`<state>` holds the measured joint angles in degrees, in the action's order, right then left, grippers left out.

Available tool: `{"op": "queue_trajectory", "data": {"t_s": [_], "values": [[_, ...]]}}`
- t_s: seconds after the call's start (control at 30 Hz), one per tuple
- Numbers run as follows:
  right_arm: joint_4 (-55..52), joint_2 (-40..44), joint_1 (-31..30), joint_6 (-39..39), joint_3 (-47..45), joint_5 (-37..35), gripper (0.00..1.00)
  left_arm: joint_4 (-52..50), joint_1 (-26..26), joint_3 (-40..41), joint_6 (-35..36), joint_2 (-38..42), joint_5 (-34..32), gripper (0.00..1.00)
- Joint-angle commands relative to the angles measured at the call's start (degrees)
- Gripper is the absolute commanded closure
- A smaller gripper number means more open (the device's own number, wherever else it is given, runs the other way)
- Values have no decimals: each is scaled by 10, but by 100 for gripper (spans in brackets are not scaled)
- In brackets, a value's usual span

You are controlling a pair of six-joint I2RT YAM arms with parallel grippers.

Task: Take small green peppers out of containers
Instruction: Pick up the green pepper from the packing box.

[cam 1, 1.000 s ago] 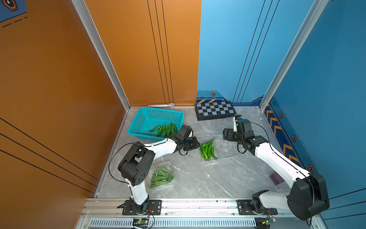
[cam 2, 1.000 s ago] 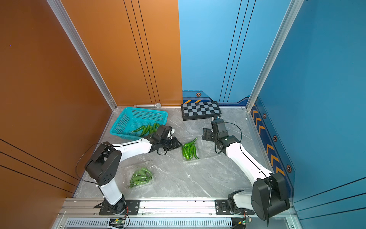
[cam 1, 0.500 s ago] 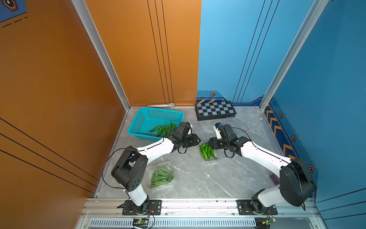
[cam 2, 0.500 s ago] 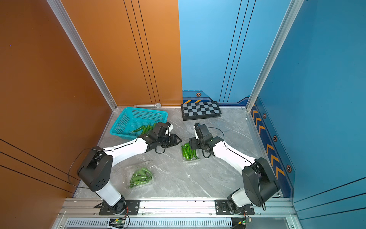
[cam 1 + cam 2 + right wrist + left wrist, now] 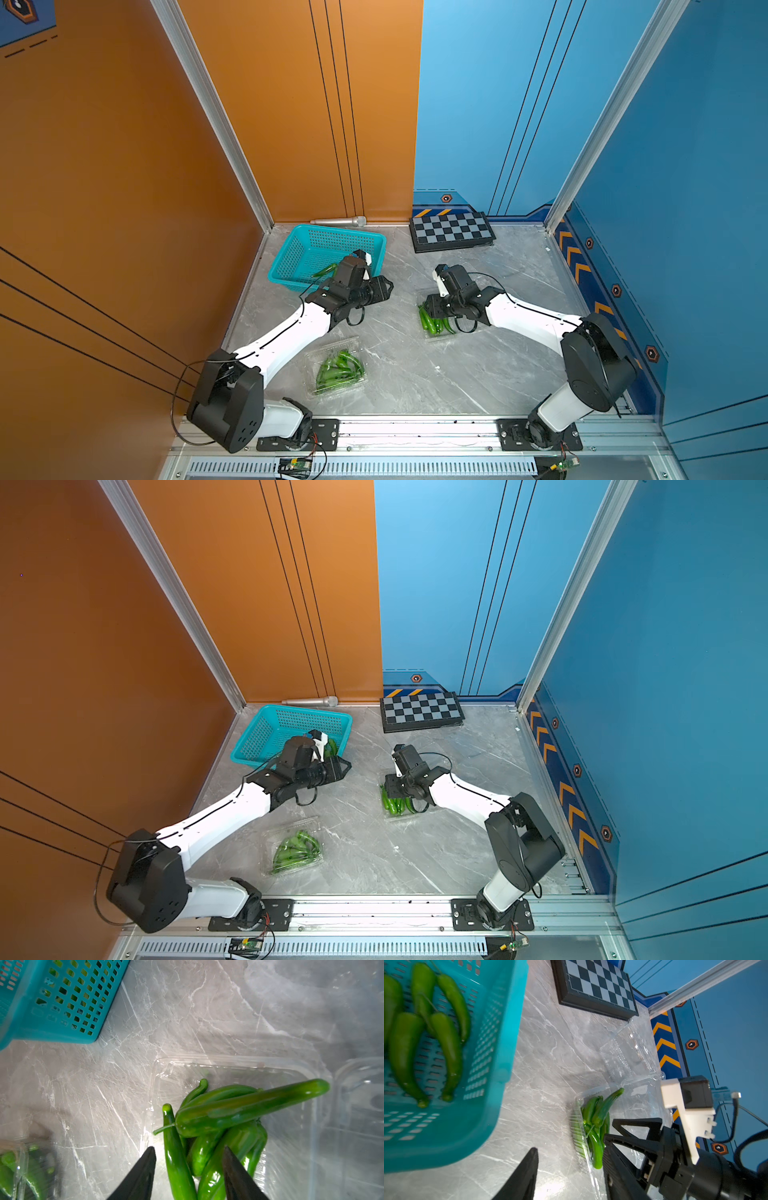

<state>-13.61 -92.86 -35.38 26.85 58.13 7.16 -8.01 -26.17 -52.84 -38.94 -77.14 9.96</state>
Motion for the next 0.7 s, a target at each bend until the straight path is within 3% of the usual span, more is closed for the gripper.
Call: {"op": "queue_trajectory", "data": {"t_s": [0.0, 0.27, 0.67], "values": [[25, -13, 1, 60, 17, 7, 46, -21, 12, 10, 20, 11, -15, 47], [25, -6, 5, 110, 10, -14, 46, -3, 18, 20, 14, 2, 2, 48], [27, -14, 47, 238, 0, 9, 47, 10, 23, 21, 12, -8, 15, 47]]}}
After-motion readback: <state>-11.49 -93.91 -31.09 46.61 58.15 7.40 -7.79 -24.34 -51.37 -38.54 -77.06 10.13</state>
